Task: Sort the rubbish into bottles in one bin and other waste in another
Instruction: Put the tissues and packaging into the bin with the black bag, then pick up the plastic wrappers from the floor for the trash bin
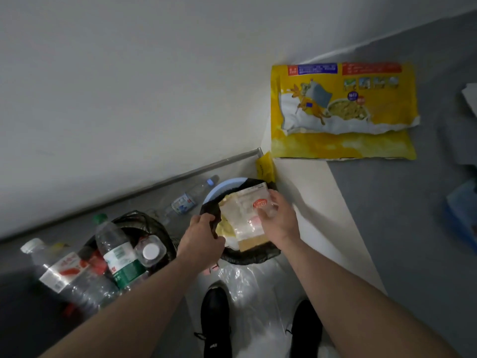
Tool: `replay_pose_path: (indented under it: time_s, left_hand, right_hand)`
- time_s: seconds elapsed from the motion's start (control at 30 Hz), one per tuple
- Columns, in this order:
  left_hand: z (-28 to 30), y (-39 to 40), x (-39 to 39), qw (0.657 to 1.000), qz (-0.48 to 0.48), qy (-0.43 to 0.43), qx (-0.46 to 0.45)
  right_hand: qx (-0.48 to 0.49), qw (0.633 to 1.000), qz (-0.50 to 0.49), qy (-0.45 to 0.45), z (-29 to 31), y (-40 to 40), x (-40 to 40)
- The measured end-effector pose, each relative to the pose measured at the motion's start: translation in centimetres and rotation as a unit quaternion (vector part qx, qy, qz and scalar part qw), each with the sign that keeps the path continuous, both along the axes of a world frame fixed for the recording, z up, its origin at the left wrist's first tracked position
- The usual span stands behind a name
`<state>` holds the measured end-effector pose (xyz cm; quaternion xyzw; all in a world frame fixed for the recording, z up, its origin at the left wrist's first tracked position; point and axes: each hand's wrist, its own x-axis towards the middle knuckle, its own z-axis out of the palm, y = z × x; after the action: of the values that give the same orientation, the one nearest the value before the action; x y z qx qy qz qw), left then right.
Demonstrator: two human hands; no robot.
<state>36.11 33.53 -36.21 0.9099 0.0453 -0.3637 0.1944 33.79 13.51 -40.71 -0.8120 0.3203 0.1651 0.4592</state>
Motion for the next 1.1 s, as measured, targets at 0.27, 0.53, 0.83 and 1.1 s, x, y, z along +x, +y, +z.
replay_pose_path:
  time_s: [0.27, 0.53, 0.83, 1.1]
  left_hand:
    - [0.7, 0.0, -0.4, 1.0, -0.005, -0.005, 0.001]
    - [5.3, -0.3, -0.6, 1.0, -0.014, 0.003, 0.007]
    - [21.2, -1.1, -6.2, 0.991, -0.137, -0.002, -0.004]
    - [33.6, -5.2, -13.9, 0.964, -0.263, -0.038, 0.027]
  right_hand:
    - [-0.074, 0.996, 0.027, 0.049, -1.2, 0.7, -1.1]
    - [-0.071, 0.992, 0.075, 0.075, 4.9, 0.7, -3.8]
    - [-0.071, 0.994, 0.067, 0.052, 27.1, -0.5, -15.7]
    - [-0.079, 0.994, -0.048, 0.063, 38.5, -6.4, -31.6]
